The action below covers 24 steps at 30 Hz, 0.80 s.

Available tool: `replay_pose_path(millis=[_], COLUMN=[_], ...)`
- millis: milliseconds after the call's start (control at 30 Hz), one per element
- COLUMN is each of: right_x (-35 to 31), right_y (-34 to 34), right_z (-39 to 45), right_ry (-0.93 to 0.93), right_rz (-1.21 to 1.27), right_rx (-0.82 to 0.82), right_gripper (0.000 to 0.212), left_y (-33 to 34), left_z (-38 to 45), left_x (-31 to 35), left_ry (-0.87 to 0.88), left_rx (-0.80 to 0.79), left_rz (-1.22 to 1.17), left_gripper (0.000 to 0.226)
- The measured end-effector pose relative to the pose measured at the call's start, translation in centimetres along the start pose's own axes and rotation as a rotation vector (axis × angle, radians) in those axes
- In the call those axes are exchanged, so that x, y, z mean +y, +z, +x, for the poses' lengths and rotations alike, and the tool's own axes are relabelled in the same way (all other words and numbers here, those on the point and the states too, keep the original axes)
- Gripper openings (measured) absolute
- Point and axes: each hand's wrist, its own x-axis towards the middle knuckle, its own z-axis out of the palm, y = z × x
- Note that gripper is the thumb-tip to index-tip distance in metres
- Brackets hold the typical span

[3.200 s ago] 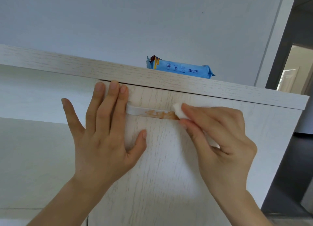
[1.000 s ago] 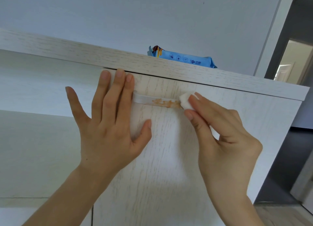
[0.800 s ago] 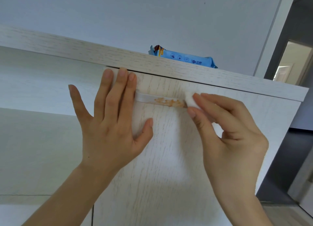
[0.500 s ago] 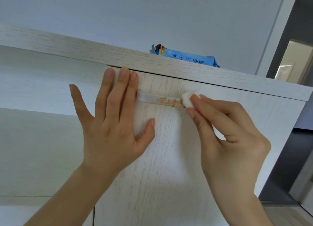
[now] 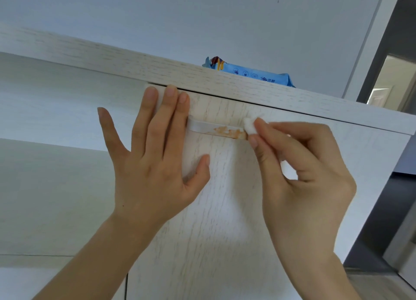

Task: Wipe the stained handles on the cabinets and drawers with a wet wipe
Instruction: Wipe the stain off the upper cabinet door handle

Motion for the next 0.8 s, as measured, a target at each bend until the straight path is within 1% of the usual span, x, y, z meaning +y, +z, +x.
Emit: replay_pose_path(millis=[100,233,333,467,600,700,800], right_x=[0.2,-0.3,-0.1,0.1,-0.1,0.4,0.9], right_y=[-0.3,0.3,0.2,-0.9,0.1,0.2,-0.1], right_z=[-0.1,-0.2,-0.3,-1.0,-0.6,-0.1,0.0], right_ry=[-0.001,-0.019,-0.038,0.001,-0.086,-0.167,-0.210], right_rz=[-0.008,-0.017,-0.011,0.015,-0.057,-0.130,-0.181], right_rx=[-0.018,0.019,-0.005,0.052,0.022,0.010,0.009], right_gripper=[0.023,0.020,0.021,0.023,0.026,0.022,0.016], left_y=[0.0,0.1,0.0,-0.2,-0.2,-0.2,-0.3], left_z=[0.0,-0.1,0.0,0.1,0.1,0.1,0.1], left_x=[0.0,0.1,0.1,0.1,0.1,0.1,0.1], left_ry=[-0.004,-0.003,-0.001,-0.006,-0.004,0.000,-0.003], left_rx=[0.000,0.002,0.003,-0.001,-0.002,-0.001,-0.003], left_rz=[-0.002,-0.005,-0.008,-0.027,-0.032,-0.030,-0.035], left_gripper=[0.071,0.071,0.070,0.070,0.069,0.069,0.069])
